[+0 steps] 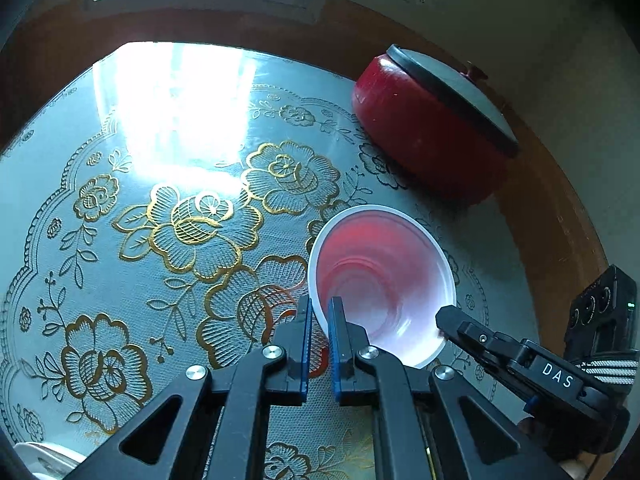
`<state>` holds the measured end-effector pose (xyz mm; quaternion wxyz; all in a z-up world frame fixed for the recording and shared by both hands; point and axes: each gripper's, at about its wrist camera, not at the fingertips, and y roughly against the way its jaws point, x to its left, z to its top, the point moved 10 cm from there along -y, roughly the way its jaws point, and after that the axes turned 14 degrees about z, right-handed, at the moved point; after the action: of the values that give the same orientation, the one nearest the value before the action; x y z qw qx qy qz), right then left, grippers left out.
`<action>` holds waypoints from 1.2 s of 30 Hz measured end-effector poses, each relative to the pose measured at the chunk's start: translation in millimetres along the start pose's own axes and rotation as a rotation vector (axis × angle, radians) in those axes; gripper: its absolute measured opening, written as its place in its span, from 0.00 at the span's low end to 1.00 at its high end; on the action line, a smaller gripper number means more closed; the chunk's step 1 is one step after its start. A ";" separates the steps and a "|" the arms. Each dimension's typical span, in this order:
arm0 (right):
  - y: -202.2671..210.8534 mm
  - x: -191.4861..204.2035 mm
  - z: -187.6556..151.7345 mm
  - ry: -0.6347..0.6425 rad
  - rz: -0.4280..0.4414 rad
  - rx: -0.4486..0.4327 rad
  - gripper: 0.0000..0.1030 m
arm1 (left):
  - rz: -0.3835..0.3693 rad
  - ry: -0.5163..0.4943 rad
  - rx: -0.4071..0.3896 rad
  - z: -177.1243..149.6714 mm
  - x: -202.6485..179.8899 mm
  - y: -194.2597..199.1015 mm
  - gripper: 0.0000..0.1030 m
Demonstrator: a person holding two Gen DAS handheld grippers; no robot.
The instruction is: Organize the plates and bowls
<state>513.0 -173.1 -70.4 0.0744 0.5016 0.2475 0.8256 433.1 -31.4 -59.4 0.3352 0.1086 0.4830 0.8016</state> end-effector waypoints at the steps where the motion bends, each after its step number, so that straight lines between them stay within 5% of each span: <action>1: 3.3 2.7 -0.6 0.004 0.006 -0.004 0.08 | -0.011 -0.001 -0.003 -1.3 -0.7 4.6 0.07; 24: 118.4 42.6 -95.1 0.099 0.028 -0.089 0.08 | -0.177 -0.234 -0.036 -112.5 -37.6 104.7 0.07; 36: 131.5 17.7 -129.0 0.043 -0.032 -0.110 0.08 | -0.146 -0.249 -0.006 -142.7 -27.6 105.0 0.07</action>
<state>409.3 -323.5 -41.1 0.1099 0.4746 0.2113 0.8473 337.4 -181.7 -39.1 0.4505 0.1709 0.4419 0.7567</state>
